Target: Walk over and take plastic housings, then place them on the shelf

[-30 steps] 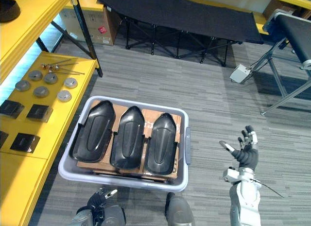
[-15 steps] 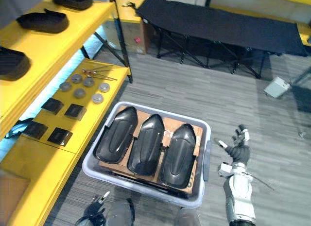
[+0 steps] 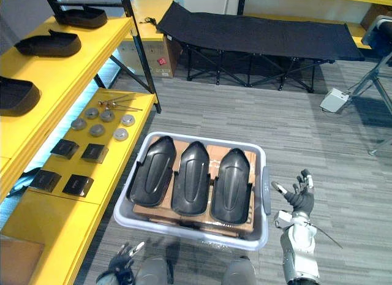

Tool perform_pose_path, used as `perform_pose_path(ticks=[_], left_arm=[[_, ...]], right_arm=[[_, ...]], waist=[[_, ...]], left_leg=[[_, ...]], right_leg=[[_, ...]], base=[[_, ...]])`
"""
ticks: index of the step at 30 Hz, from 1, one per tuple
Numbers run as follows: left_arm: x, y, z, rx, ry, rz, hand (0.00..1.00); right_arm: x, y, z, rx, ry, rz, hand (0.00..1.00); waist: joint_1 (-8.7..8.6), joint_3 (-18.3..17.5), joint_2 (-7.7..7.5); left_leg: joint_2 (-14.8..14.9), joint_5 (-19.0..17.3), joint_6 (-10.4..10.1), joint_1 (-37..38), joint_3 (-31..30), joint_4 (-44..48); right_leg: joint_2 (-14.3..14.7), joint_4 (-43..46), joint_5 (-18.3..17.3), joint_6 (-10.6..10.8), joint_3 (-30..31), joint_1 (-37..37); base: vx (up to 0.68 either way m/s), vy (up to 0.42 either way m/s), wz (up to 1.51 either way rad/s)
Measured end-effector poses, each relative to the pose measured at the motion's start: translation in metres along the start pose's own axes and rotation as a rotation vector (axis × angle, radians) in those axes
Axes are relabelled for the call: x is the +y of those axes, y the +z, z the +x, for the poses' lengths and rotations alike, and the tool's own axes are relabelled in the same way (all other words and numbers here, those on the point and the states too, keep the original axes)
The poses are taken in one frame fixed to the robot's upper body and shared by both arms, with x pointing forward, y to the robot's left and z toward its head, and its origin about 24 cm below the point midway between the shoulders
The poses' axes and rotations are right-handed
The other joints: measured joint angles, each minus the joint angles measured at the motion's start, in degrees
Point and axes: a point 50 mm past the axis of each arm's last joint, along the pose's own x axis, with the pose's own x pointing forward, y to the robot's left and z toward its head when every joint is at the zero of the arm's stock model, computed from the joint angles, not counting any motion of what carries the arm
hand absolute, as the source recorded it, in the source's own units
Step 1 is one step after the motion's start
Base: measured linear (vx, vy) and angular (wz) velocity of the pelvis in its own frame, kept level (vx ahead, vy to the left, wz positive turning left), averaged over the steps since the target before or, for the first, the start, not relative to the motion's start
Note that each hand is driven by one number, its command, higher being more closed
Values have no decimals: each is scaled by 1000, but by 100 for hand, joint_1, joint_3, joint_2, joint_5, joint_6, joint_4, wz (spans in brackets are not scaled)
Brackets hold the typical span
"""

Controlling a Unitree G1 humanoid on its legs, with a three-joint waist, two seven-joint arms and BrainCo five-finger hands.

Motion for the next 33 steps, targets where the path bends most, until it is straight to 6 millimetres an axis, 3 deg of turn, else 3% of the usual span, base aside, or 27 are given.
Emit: perform_pose_path(ticks=[2, 3, 4, 7, 9, 10, 11, 14, 17, 19, 23, 33], left_arm=[[-2, 5, 1, -20, 0, 33, 0], [-2, 10, 3, -31, 9, 47, 0], [-3, 11, 3, -34, 16, 54, 0], [4, 23, 8, -57, 69, 94, 0], [2, 30, 11, -79, 90, 101, 0], [-2, 43, 14, -121, 97, 105, 0], [-5, 52, 16, -151, 110, 104, 0], [-16, 69, 21, -197, 113, 95, 0], [-19, 73, 23, -210, 113, 88, 0], [-22, 76, 23, -231, 105, 79, 0], [-36, 80, 25, -244, 77, 63, 0], [-41, 88, 27, -257, 57, 49, 0]], right_arm=[[-3, -6, -6, 22, -9, -2, 0], [-5, -10, -9, 34, -13, -17, 0], [-2, -11, -10, 38, 0, -21, 0], [14, -11, -13, 23, 57, -14, 0], [19, -6, -12, -12, 60, 0, 0], [24, -1, -9, -43, 62, 7, 0], [30, 7, -3, -77, 60, 22, 0], [49, 32, 18, -163, 41, 66, 0], [58, 62, 43, -227, -14, 125, 0], [55, 80, 60, -258, -64, 111, 0], [36, 121, 85, -335, -222, 128, 0], [23, 148, 112, -264, -261, 83, 0]], waist=[[-12, -46, -101], [-9, -32, -134], [-18, -9, -139], [29, 150, -366], [42, 289, -368], [67, 487, -413], [153, 665, -364], [154, 856, -343], [163, 934, -340], [196, 937, -334], [285, 1063, -127], [304, 1236, 80]], left_leg=[[-3, -122, 150, -296, 79, 290], [-4, -140, 231, -443, 90, 343], [14, -107, 252, -521, 89, 337], [-2, 6, 226, -705, 36, 351], [-2, 51, 193, -872, -100, 418], [23, 99, 170, -955, -180, 456], [24, 201, 153, -1121, -238, 457], [-21, 489, 208, -1523, -273, 267], [-131, 702, 176, -1512, -268, -48], [-164, 817, 155, -1527, -271, -249], [-217, 1011, 107, -1510, -350, -565], [-267, 1046, 141, -1818, -464, -509]], right_leg=[[-12, -337, 112, -110, 21, -64], [-2, -385, 50, -366, 14, -159], [38, -235, -62, -445, 35, -284], [221, 548, -465, -90, -21, -485], [247, 515, -448, -71, -147, -532], [293, 531, -438, -54, -176, -553], [313, 561, -405, -5, -201, -691], [303, 534, -256, 91, -257, -1120], [266, 440, -183, 114, -286, -1179], [254, 389, -165, 95, -296, -1247], [258, 223, -74, 18, -344, -1248], [267, 124, 31, -45, -338, -1445]], base=[[-247, 280, -28], [-207, 225, -17], [-172, 149, -7], [-96, 13, 10], [-92, -20, 30], [-102, -8, 30], [-115, -15, 21], [-36, -32, 11], [53, -57, 12], [74, -67, 10], [54, -47, 12], [-3, 6, 3]])
